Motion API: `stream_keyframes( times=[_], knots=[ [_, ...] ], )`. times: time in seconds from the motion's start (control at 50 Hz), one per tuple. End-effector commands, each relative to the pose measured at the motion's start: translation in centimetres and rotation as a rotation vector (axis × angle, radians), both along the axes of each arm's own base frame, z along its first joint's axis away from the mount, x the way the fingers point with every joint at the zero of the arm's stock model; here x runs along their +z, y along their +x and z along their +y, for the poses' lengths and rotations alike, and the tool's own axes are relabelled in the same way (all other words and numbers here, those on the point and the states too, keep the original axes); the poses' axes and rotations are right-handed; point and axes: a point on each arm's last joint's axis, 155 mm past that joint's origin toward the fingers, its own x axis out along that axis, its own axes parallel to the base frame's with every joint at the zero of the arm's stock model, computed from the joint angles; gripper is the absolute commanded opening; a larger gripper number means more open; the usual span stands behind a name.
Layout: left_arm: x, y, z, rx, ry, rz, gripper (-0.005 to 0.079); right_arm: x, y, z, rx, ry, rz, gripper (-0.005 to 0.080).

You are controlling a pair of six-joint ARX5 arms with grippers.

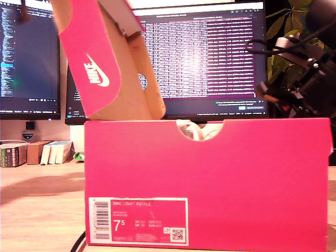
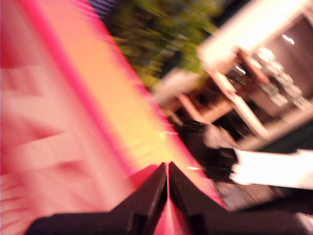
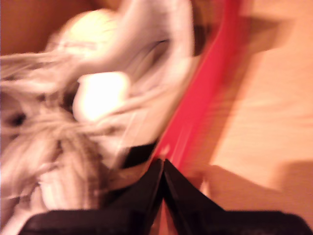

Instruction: Close the red shoebox by pushing the lid with your left arm and holding the box in place with your right arm

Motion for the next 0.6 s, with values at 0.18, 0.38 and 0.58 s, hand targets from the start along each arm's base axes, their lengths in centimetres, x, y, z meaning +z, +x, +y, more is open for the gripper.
stream_keyframes(
  times=[0.18,0.38,0.58],
  knots=[
    [4.1,-2.6,-3.3,-0.119,-0.021,-0.178,-0.0019,3.2,3.0,-8.3,-0.211,-0.177,-0.099,-0.0013],
    [-0.7,2.5,2.0,0.245,0.216,-0.105,-0.0019,6.0,2.9,-9.8,-0.232,-0.186,-0.147,-0.0012],
    [-7.7,5.1,10.4,0.477,0.516,0.031,-0.0019,5.0,1.6,-7.2,-0.143,-0.168,-0.099,-0.0013]
  ],
)
